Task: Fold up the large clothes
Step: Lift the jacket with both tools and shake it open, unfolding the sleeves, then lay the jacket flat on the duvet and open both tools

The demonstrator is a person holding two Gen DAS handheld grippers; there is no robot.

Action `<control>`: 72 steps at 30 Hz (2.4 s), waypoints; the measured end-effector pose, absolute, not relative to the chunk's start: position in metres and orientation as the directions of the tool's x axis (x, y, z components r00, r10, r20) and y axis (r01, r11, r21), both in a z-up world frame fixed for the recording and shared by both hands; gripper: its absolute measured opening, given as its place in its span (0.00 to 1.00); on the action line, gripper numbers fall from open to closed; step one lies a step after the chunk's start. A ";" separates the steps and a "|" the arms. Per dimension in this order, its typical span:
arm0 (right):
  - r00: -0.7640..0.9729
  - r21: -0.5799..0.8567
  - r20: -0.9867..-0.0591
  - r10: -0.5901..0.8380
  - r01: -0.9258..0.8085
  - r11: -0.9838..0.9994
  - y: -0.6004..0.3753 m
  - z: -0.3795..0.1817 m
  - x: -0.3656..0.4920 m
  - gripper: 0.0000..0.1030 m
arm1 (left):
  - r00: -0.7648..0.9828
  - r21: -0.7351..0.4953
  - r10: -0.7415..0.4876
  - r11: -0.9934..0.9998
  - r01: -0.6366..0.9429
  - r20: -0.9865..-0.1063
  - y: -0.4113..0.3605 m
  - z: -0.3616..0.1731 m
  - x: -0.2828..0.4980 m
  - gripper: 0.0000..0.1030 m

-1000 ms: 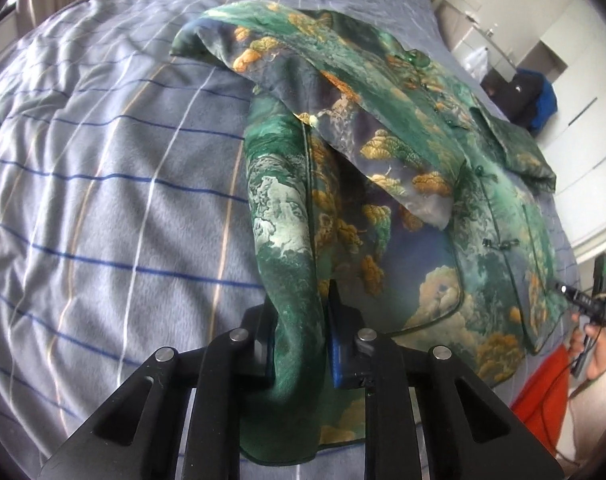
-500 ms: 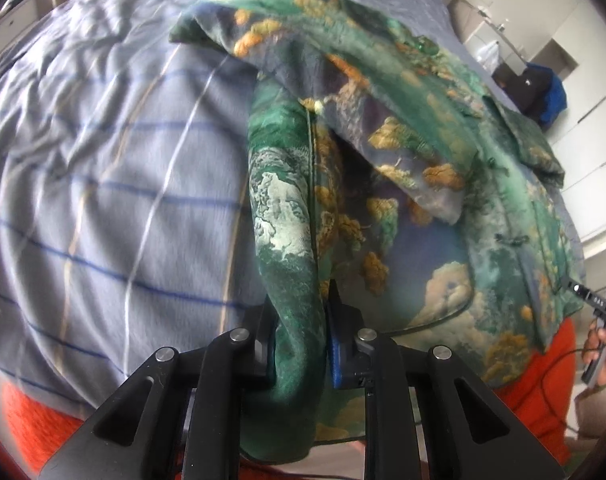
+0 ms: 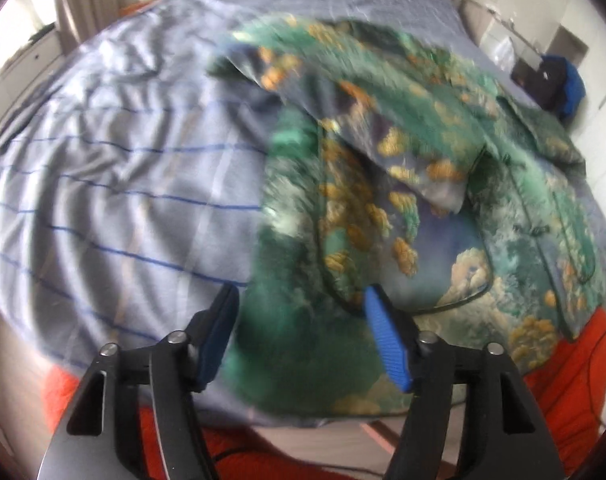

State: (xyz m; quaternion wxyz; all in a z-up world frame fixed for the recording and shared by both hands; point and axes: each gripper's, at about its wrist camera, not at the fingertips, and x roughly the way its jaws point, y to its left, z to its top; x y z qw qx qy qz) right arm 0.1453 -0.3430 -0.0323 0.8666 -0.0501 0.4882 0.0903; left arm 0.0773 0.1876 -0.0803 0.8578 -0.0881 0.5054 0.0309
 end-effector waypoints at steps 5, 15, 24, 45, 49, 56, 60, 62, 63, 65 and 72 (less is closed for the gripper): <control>0.662 -0.321 -0.746 0.066 -0.444 0.836 -0.287 -0.007 0.188 0.88 | 0.585 -0.084 0.058 0.974 -0.213 -0.809 0.195 -0.043 0.061 0.77; 0.699 -0.526 -0.710 -0.086 -0.445 0.725 -0.225 -0.070 0.331 0.17 | 0.599 0.026 0.156 0.975 -0.219 -0.786 0.179 -0.027 0.040 0.82; 0.678 -0.237 -0.618 -0.398 0.322 0.917 -0.495 0.048 0.338 0.25 | 0.661 0.126 0.162 0.987 -0.102 -0.733 0.152 -0.008 0.073 0.87; 0.781 0.037 -0.622 -0.044 0.086 0.996 -0.377 0.008 0.094 0.68 | 0.647 0.294 0.127 0.943 0.156 -0.752 0.108 -0.025 0.194 0.10; 0.828 -0.028 -0.560 -0.031 0.019 0.999 -0.345 0.016 0.096 0.74 | 0.693 0.200 0.279 0.960 -0.194 -0.665 0.231 0.038 0.174 0.28; 0.814 -0.026 -0.581 0.000 -0.018 1.000 -0.329 0.011 0.105 0.74 | 0.406 0.111 0.611 0.633 -0.766 -0.679 0.438 0.031 0.082 0.71; 0.748 0.042 -0.663 0.026 0.003 0.999 -0.350 -0.008 0.117 0.75 | 0.461 0.010 0.427 0.742 -0.670 -0.778 0.410 0.001 0.051 0.71; 0.703 0.077 -0.709 0.044 0.015 0.997 -0.363 -0.022 0.125 0.75 | 0.513 -0.076 0.242 0.849 -0.523 -0.824 0.369 -0.016 0.052 0.76; 0.682 0.089 -0.729 0.055 0.015 0.996 -0.369 -0.029 0.129 0.75 | 0.526 -0.137 0.123 0.893 -0.428 -0.842 0.340 -0.028 0.056 0.80; 0.617 0.136 -0.780 0.101 0.009 0.991 -0.380 -0.049 0.137 0.75 | 0.509 -0.201 -0.025 0.935 -0.293 -0.860 0.293 -0.047 0.061 0.81; 0.418 0.375 -0.835 0.357 -0.040 0.926 -0.398 -0.102 0.143 0.75 | 0.422 -0.184 -0.123 0.977 -0.106 -0.898 0.209 -0.092 0.086 0.80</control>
